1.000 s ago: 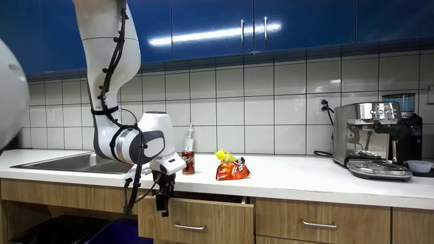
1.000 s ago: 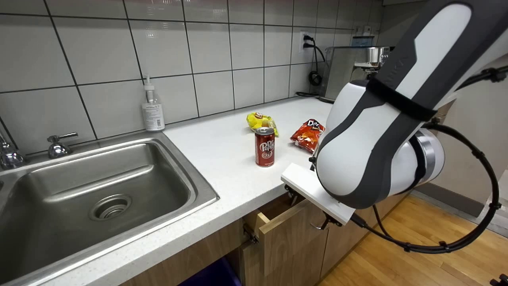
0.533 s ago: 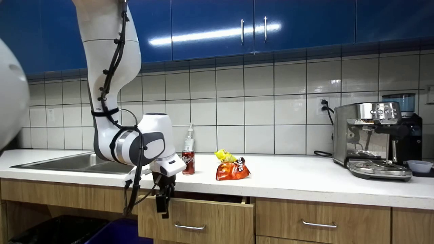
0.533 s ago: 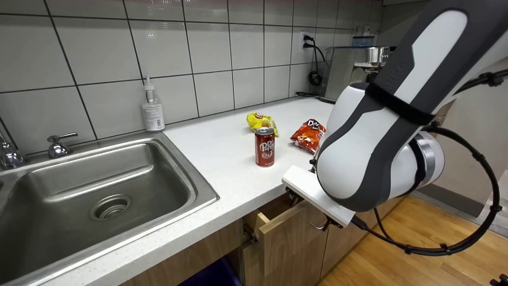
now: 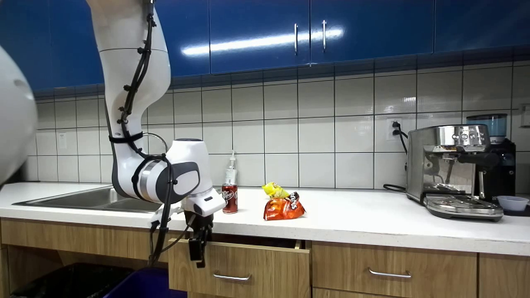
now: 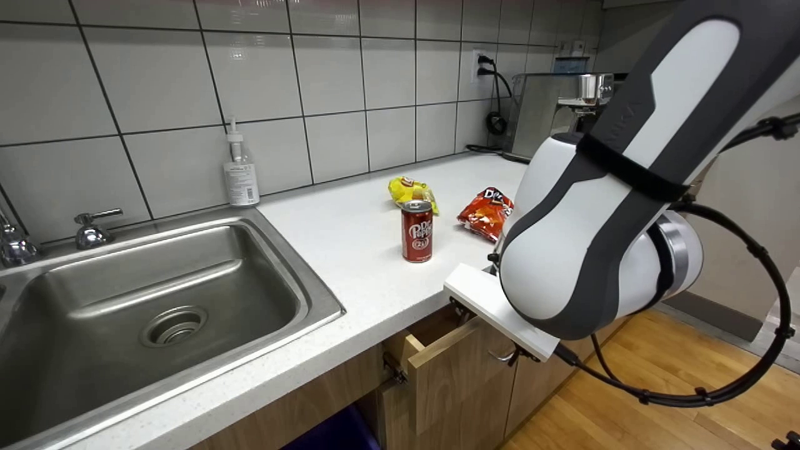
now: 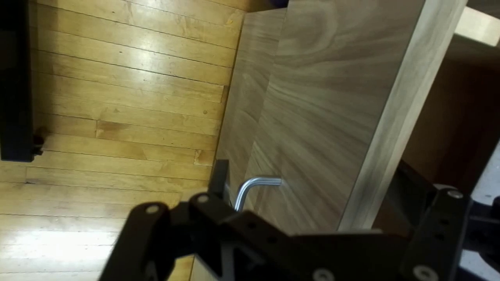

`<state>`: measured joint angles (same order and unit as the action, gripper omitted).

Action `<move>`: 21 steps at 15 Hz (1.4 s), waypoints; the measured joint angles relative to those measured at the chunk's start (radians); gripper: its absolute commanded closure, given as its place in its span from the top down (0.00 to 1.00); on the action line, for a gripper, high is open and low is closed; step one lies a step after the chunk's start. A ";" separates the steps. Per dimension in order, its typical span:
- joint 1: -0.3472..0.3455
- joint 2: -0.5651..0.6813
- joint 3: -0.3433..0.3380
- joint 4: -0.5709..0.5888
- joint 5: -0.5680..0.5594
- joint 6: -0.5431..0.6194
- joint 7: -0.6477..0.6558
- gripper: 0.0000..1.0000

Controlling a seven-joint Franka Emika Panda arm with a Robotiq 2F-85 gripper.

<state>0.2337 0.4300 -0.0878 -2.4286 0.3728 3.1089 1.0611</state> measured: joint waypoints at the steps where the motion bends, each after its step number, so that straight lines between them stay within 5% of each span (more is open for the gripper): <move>1: 0.003 0.000 0.000 -0.002 0.000 0.005 0.001 1.00; 21: 0.013 -0.019 0.010 -0.044 0.024 0.032 0.002 1.00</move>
<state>0.2462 0.4113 -0.0777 -2.4726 0.3967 3.1406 1.0632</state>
